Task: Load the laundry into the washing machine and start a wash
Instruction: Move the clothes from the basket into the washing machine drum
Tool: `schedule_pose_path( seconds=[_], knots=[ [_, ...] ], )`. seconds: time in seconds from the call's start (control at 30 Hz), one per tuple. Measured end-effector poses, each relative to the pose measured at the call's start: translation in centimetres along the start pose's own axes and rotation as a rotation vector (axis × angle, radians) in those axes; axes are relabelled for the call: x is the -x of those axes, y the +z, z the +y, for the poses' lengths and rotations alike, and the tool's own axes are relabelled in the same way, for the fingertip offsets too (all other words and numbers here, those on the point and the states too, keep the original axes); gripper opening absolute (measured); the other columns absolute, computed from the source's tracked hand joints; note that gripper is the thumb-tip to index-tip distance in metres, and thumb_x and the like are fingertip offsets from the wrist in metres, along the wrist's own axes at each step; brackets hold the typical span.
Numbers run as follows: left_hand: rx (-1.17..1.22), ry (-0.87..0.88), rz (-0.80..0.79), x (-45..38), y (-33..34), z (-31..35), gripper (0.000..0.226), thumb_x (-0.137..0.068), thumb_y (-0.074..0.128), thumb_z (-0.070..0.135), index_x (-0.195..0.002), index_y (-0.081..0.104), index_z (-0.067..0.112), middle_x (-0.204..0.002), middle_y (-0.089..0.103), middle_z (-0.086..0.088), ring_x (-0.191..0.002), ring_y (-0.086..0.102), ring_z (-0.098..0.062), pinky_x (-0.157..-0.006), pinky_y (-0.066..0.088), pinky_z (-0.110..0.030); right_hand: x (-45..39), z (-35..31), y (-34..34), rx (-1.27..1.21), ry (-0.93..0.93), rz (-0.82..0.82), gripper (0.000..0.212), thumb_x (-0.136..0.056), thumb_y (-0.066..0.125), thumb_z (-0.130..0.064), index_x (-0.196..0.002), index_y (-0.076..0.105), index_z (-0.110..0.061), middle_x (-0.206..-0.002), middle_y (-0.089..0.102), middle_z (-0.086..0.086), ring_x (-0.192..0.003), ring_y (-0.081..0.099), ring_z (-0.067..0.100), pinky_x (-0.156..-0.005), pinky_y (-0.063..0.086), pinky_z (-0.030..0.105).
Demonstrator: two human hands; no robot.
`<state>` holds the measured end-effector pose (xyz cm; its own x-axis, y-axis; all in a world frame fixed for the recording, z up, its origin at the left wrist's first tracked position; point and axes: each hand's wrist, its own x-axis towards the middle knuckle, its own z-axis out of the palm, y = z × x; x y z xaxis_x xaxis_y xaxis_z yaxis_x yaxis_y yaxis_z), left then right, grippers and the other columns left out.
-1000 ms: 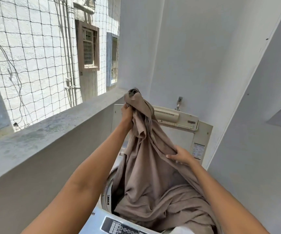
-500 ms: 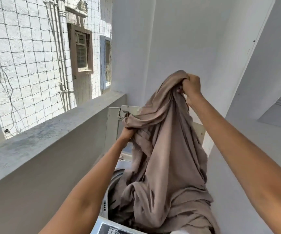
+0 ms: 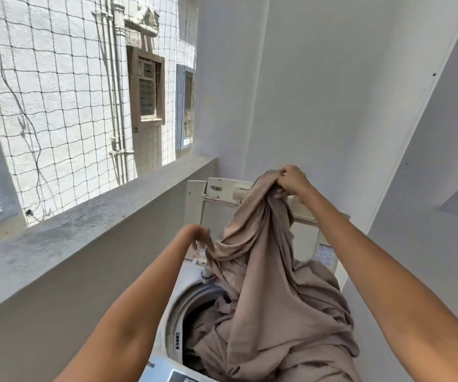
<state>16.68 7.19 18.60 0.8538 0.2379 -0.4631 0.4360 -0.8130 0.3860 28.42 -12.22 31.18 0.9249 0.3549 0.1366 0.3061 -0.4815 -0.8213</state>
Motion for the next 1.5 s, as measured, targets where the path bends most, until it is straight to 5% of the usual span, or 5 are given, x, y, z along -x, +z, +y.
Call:
schedule_pose_path(
  seconds=[0.17,0.4,0.7,1.3,1.5],
  knots=[
    [0.743,0.475,0.438,0.5,-2.1,2.3,0.035,-0.091,0.054,0.003,-0.126,0.051,0.007,-0.107,0.056,-0.004,-0.096,0.052,-0.015,-0.074,0.044,-0.023,0.9,1.1,3.5,0.042,0.053,-0.305,0.021,-0.088,0.045,0.007,-0.104,0.048,-0.006,-0.066,0.047,0.009,-0.037,0.049,0.009,-0.037,0.049,0.021],
    [0.651,0.557,0.713,-1.1,0.1,5.7,0.021,-0.086,0.067,0.013,-0.066,0.062,0.013,-0.062,0.053,0.002,-0.062,0.046,-0.008,-0.063,0.033,-0.03,2.7,3.5,3.2,0.011,-0.086,-0.367,0.049,-0.085,0.061,-0.003,-0.128,0.039,-0.013,-0.09,0.057,0.007,-0.072,0.057,0.016,-0.053,0.046,0.023],
    [1.249,0.61,0.78,0.7,-2.6,6.5,0.017,-0.094,0.053,0.01,-0.087,0.068,0.013,-0.077,0.065,0.004,-0.076,0.058,-0.009,-0.079,0.046,-0.028,5.1,14.7,2.1,0.342,-0.052,-0.245,0.025,-0.092,0.059,-0.031,-0.068,0.059,-0.025,-0.065,0.059,0.001,-0.069,0.059,0.02,-0.057,0.038,0.028],
    [1.159,0.83,0.767,2.4,-4.4,10.9,0.058,-0.093,0.042,0.054,-0.144,0.032,0.027,-0.13,0.054,0.009,-0.121,0.049,0.003,-0.1,0.037,-0.015,1.6,-7.9,-3.7,0.064,-0.52,0.412,0.025,-0.095,0.048,-0.02,-0.099,0.07,-0.009,-0.099,0.071,0.006,-0.092,0.062,0.022,-0.075,0.044,0.031],
    [0.978,0.717,0.874,0.6,-3.7,12.0,0.035,-0.088,0.064,0.029,-0.058,0.046,0.025,-0.054,0.046,0.012,-0.054,0.042,-0.005,-0.06,0.036,-0.032,1.8,-2.5,-1.2,-0.072,-0.42,0.152,0.019,-0.094,0.055,-0.018,-0.099,0.067,-0.004,-0.075,0.065,0.0,-0.054,0.06,0.015,-0.053,0.048,0.026]
  ],
)
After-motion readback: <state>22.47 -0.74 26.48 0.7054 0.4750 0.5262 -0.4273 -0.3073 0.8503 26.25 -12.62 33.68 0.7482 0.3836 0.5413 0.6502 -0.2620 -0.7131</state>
